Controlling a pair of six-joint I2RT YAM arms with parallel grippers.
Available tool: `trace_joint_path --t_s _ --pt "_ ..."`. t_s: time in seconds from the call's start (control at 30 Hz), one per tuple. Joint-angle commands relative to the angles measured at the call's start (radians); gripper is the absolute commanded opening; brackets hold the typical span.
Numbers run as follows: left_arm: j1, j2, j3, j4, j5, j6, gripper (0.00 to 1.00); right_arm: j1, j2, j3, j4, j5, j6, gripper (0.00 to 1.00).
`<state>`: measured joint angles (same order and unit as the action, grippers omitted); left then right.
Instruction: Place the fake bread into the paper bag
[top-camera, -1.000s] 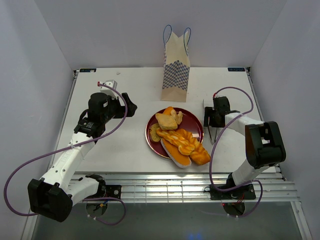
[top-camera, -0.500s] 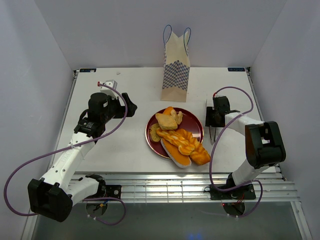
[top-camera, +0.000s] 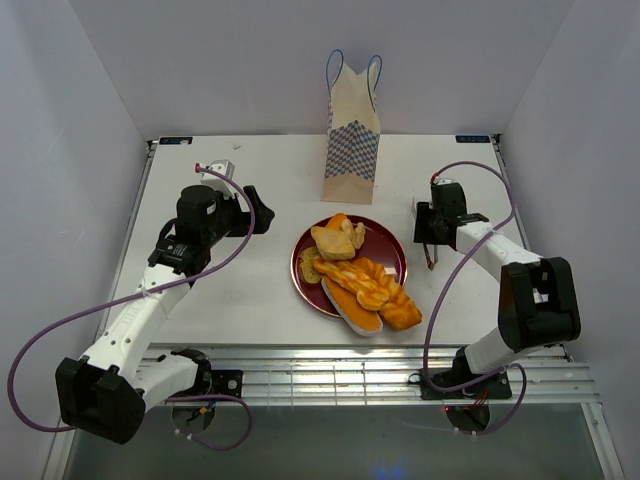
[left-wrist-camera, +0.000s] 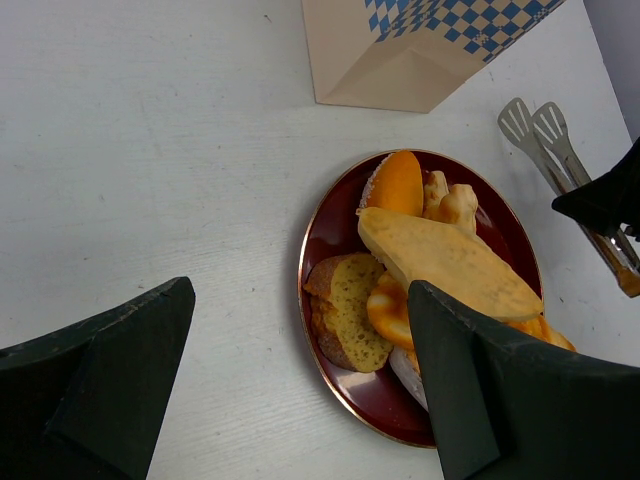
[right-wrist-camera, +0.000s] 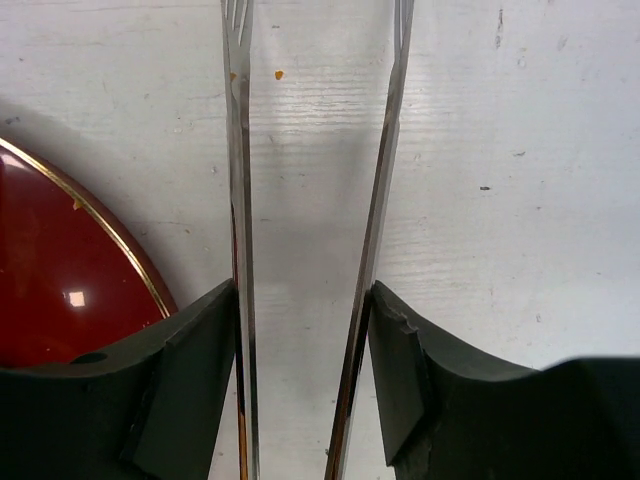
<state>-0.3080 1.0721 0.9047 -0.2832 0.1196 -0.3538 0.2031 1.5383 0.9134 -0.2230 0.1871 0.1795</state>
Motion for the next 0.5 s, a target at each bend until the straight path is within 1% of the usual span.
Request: trace_joint_path --t_s 0.0,0.23,0.47 --pt "-0.002 -0.014 0.025 0.022 0.011 -0.002 0.98 0.004 -0.064 0.05 -0.033 0.006 0.006 0.57" --pt "-0.002 -0.018 0.023 0.021 0.008 -0.001 0.98 0.004 -0.128 0.085 -0.085 0.006 0.0 0.56" --pt "-0.002 -0.02 0.023 0.021 -0.006 0.001 0.98 0.004 -0.193 0.11 -0.124 -0.034 0.003 0.56"
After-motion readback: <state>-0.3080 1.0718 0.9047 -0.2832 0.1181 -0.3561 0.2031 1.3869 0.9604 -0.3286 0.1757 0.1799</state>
